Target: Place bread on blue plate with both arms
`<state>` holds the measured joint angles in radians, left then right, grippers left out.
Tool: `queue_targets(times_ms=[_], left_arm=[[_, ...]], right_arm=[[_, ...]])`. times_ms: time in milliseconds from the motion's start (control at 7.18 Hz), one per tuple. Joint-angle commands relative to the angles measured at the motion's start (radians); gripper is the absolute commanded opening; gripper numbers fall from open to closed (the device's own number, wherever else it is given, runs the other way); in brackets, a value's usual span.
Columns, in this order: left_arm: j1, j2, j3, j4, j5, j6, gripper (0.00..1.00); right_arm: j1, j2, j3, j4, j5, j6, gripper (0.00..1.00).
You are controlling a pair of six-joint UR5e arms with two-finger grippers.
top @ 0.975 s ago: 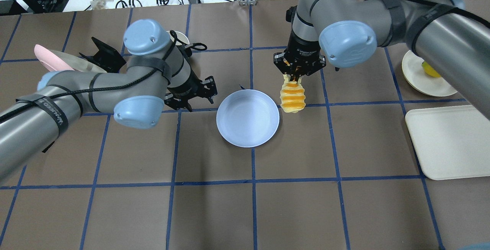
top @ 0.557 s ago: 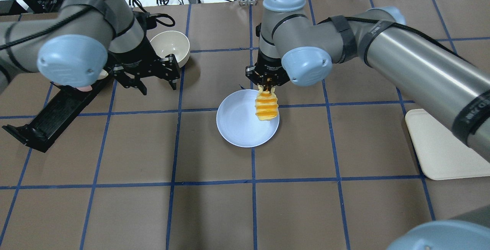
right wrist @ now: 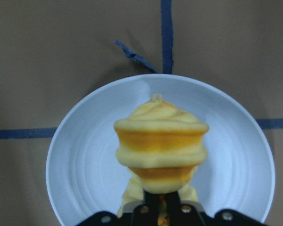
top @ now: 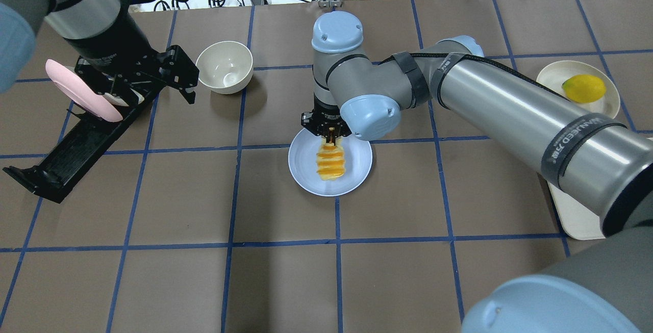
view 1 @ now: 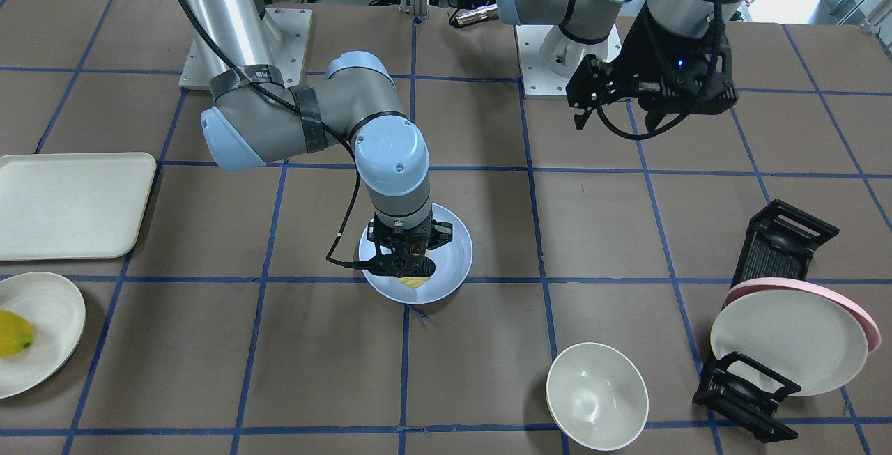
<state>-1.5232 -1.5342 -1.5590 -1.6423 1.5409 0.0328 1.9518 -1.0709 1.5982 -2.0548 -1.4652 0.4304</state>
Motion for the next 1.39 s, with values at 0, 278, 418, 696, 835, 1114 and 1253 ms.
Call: queue_targets(times_ms=[0,278,418,696,835,1114,1253], left_arm=[[-0.003,0.022,0.039,-0.036,-0.004,0.001,1.00],[-0.020,0.005,0.036,-0.027,-0.005,0.004,1.00],[-0.029,0.009,0.036,-0.025,-0.001,-0.004,1.00],[-0.032,0.020,0.034,0.005,-0.001,-0.007,1.00],[-0.032,0.014,0.030,0.039,-0.001,0.004,1.00],[-0.031,0.020,0.001,0.049,-0.008,0.006,1.00],[-0.031,0.019,-0.004,0.050,-0.010,0.006,1.00]], right_arm=[[0.013,0.005,0.002,-0.004,0.014,0.021,0.34],[0.013,0.020,0.006,-0.005,0.014,0.021,0.69],[0.013,0.026,0.005,-0.007,0.013,0.024,0.81],[0.007,0.020,0.003,-0.004,-0.003,0.005,0.86],[-0.026,-0.001,-0.010,0.004,-0.006,-0.004,0.94],[-0.121,-0.117,-0.007,0.066,-0.047,-0.088,1.00],[-0.186,-0.197,-0.009,0.161,-0.047,-0.135,1.00]])
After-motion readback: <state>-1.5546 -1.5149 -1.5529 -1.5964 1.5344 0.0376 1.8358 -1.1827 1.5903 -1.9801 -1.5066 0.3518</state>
